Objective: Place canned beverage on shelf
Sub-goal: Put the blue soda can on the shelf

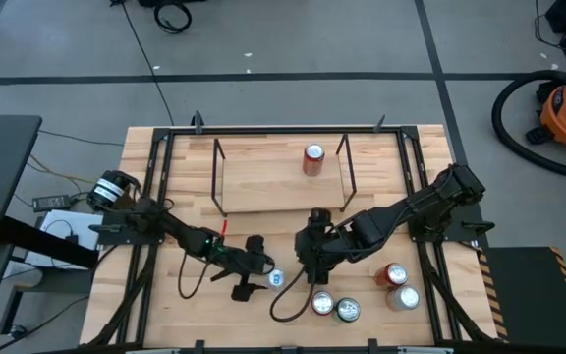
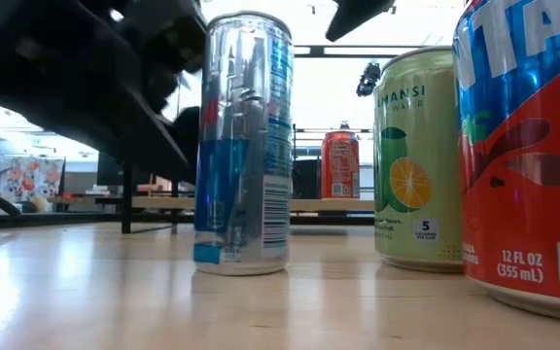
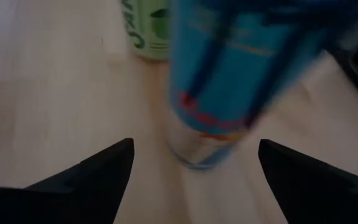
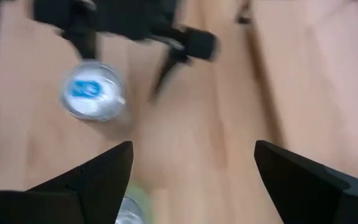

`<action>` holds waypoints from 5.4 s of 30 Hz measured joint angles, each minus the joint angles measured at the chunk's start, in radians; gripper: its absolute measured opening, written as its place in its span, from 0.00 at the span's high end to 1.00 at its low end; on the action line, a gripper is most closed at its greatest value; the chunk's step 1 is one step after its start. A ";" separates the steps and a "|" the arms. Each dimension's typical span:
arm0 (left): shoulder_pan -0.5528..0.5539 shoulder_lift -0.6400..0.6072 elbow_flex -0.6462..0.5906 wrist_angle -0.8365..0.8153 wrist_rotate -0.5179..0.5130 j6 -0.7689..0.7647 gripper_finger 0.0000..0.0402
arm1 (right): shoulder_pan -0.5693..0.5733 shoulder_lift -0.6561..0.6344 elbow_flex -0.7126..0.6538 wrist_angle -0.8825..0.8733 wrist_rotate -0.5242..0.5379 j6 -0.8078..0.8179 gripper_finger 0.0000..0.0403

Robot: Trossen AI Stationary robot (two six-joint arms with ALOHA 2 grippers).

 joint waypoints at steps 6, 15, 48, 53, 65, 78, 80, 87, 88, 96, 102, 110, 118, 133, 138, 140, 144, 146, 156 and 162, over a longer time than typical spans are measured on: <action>-0.073 -0.081 0.002 -0.047 -0.122 -0.034 0.11 | 0.019 -0.057 0.000 -0.049 0.066 0.013 0.14; -0.155 -0.121 0.153 -0.293 -0.319 -0.162 0.11 | 0.017 -0.133 -0.129 -0.053 0.126 0.073 0.14; -0.140 0.084 0.429 -0.462 -0.465 -0.361 0.11 | 0.038 -0.139 -0.171 -0.054 0.219 0.056 0.14; -0.139 0.086 0.431 -0.466 -0.457 -0.337 0.13 | 0.038 -0.139 -0.171 -0.055 0.222 0.061 0.14; -0.132 0.084 0.430 -0.465 -0.306 -0.136 0.39 | 0.038 -0.139 -0.171 -0.054 0.227 0.061 0.14; -0.080 0.079 0.434 -0.475 -0.098 0.328 0.33 | 0.038 -0.139 -0.171 -0.017 0.170 0.045 0.14; -0.057 0.078 0.435 -0.478 -0.069 0.361 0.33 | 0.038 -0.139 -0.171 -0.010 0.157 0.044 0.14; 0.026 0.079 0.433 -0.502 0.000 0.353 0.32 | 0.038 -0.138 -0.171 0.011 0.152 0.046 0.14; 0.034 0.079 0.432 -0.505 -0.003 0.352 0.31 | 0.038 -0.138 -0.171 0.015 0.152 0.047 0.14; 0.061 0.064 0.421 -0.571 -0.018 0.352 0.20 | 0.042 -0.138 -0.171 0.019 0.152 0.097 0.14; 0.048 0.022 0.425 -0.592 -0.038 0.324 0.16 | 0.048 -0.138 -0.170 0.014 0.153 0.125 0.14; -0.021 -0.058 0.426 -0.652 -0.221 0.225 0.16 | 0.047 -0.138 -0.170 0.020 0.153 0.149 0.14; -0.116 -0.079 0.428 -0.669 -0.443 -0.029 0.16 | 0.053 -0.135 -0.169 0.063 0.226 0.159 0.14; -0.271 -0.046 0.428 -0.608 -0.794 -0.337 0.16 | 0.058 -0.134 -0.170 0.084 0.281 0.136 0.14; -0.329 0.011 0.428 -0.603 -0.910 -0.384 0.16 | 0.058 -0.134 -0.170 0.090 0.283 0.120 0.14; -0.323 0.039 0.428 -0.602 -0.904 -0.421 0.16 | 0.058 -0.134 -0.170 0.091 0.283 0.120 0.14; -0.308 0.086 0.428 -0.601 -0.859 -0.471 0.16 | 0.059 -0.134 -0.170 0.095 0.283 0.120 0.14; -0.303 0.103 0.427 -0.607 -0.855 -0.487 0.16 | 0.060 -0.134 -0.170 0.098 0.283 0.120 0.14; -0.255 0.195 0.427 -0.589 -0.805 -0.585 0.16 | 0.060 -0.134 -0.170 0.102 0.283 0.115 0.14; -0.217 0.264 0.427 -0.586 -0.748 -0.597 0.16 | 0.060 -0.134 -0.170 0.102 0.282 0.113 0.14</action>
